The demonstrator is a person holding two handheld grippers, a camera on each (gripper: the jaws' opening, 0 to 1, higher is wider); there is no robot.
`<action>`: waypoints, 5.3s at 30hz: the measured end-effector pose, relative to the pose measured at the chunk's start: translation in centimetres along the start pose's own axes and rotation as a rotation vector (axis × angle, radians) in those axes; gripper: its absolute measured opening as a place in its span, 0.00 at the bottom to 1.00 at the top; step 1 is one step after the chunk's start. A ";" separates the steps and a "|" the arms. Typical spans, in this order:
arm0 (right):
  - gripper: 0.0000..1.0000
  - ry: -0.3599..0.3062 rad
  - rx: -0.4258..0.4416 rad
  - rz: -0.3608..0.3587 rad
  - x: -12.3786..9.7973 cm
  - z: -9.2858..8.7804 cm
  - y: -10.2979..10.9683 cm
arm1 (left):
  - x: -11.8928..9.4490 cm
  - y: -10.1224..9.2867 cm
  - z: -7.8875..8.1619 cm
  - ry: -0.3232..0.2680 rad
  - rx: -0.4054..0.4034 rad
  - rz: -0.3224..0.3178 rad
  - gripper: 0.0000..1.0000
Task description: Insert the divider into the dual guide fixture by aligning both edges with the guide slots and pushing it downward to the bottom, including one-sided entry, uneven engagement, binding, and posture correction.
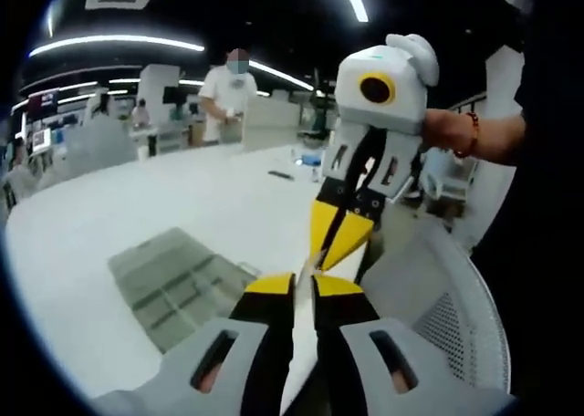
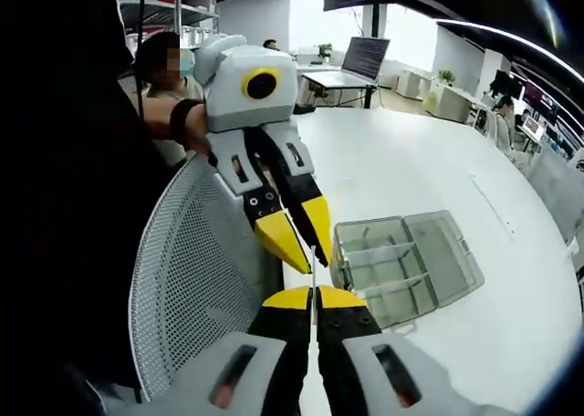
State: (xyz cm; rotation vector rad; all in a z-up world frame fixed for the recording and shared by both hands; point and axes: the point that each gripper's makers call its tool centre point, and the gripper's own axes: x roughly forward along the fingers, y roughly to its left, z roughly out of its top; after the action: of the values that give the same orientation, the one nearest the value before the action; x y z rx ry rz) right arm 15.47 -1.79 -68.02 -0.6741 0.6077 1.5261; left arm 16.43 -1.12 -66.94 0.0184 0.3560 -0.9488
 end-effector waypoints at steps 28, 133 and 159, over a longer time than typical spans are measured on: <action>0.00 0.135 -0.042 -0.027 0.2 -1.5 -3.5 | -0.7 2.0 -0.7 -0.001 -0.060 0.082 0.19; 0.00 0.228 -0.121 0.080 5.1 -4.2 -10.6 | -1.7 4.9 -3.1 0.027 -0.184 0.236 0.77; 0.00 0.239 -0.030 0.133 6.0 -5.6 -10.6 | -2.8 5.5 -3.0 -0.021 -0.243 0.265 0.76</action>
State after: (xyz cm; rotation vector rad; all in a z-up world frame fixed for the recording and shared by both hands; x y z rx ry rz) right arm 26.19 -1.07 -76.08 -0.8612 0.8247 1.5922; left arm 18.42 4.85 -69.65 -0.1631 0.4358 -0.6394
